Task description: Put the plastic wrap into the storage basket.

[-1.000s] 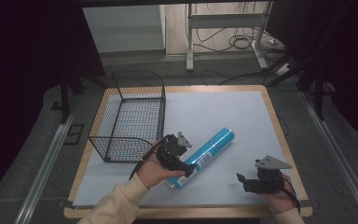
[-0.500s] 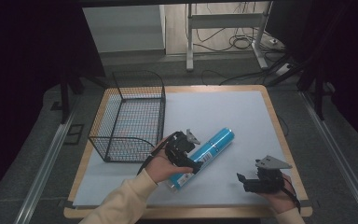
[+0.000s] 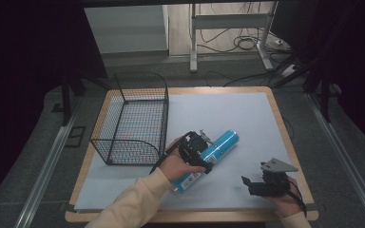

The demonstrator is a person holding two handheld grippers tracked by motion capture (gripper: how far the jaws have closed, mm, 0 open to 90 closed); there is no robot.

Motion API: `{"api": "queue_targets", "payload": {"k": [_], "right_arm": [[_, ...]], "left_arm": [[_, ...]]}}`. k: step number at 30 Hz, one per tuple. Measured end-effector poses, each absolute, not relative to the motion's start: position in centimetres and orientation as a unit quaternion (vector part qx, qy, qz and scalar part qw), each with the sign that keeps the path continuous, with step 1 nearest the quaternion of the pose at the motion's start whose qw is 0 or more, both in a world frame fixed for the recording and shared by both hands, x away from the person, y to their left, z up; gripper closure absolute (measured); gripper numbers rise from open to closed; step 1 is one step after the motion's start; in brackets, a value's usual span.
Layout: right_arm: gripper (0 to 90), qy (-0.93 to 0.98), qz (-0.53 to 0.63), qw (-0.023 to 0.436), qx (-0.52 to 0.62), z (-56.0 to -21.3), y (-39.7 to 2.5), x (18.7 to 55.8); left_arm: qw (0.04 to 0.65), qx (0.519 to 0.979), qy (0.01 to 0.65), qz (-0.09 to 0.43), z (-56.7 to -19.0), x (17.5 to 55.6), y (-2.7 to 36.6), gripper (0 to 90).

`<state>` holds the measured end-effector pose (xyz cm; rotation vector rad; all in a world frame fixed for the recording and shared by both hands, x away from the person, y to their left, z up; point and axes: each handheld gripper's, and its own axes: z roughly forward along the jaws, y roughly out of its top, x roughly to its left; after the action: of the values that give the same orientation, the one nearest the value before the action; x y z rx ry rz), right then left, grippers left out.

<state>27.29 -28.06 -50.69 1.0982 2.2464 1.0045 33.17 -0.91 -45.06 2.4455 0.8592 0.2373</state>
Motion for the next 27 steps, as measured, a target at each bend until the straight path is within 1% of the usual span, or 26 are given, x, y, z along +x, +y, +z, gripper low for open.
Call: {"api": "queue_targets", "payload": {"k": [9,27], "right_arm": [[10.8,0.813,0.364,0.221,0.396,-50.7,-28.1,27.3],[10.8,0.814,0.367,0.215,0.396,-50.7,-28.1,27.4]], "left_arm": [[0.248,0.909,0.325,0.079,-46.1,34.3,-2.3,16.2],[0.186,0.92,0.339,0.064,-49.1,36.2,-3.9,17.0]]}}
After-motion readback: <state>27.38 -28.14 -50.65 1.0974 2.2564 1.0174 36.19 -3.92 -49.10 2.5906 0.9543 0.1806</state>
